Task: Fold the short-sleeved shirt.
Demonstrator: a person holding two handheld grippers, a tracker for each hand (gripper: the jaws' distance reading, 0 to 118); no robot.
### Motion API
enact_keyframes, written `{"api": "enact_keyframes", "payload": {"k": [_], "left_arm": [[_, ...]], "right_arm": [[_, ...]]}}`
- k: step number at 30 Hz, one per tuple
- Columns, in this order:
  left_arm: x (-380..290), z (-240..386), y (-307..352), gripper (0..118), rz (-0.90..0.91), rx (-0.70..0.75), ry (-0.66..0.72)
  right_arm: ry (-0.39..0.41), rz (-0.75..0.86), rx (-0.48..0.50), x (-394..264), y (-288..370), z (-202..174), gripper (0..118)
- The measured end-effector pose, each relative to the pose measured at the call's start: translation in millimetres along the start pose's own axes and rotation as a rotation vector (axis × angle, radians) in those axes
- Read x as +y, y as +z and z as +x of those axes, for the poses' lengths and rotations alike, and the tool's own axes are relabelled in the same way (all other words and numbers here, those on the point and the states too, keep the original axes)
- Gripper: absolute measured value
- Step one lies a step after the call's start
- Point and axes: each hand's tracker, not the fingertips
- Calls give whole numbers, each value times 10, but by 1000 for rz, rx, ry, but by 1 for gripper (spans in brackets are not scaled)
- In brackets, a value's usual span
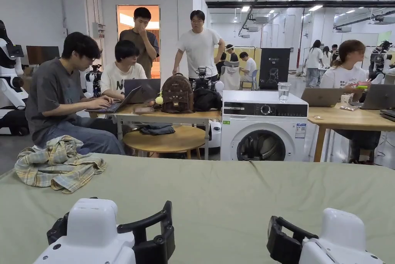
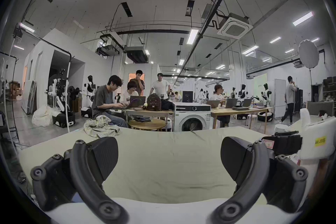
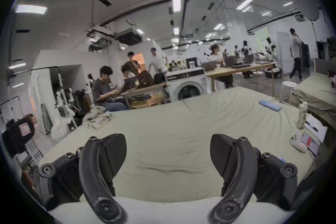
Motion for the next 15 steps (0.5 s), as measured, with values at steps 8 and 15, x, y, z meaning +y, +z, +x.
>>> {"api": "enact_keyframes", "payload": {"k": [8,15], "left_arm": [[-9,5,11,112,-7,-2,2],[6,29,21,112,5,-14,15]], "right_arm": [[-112,-107,42,-32,-80,49,96],[-159,-96,151,13,-58,117,96]]}}
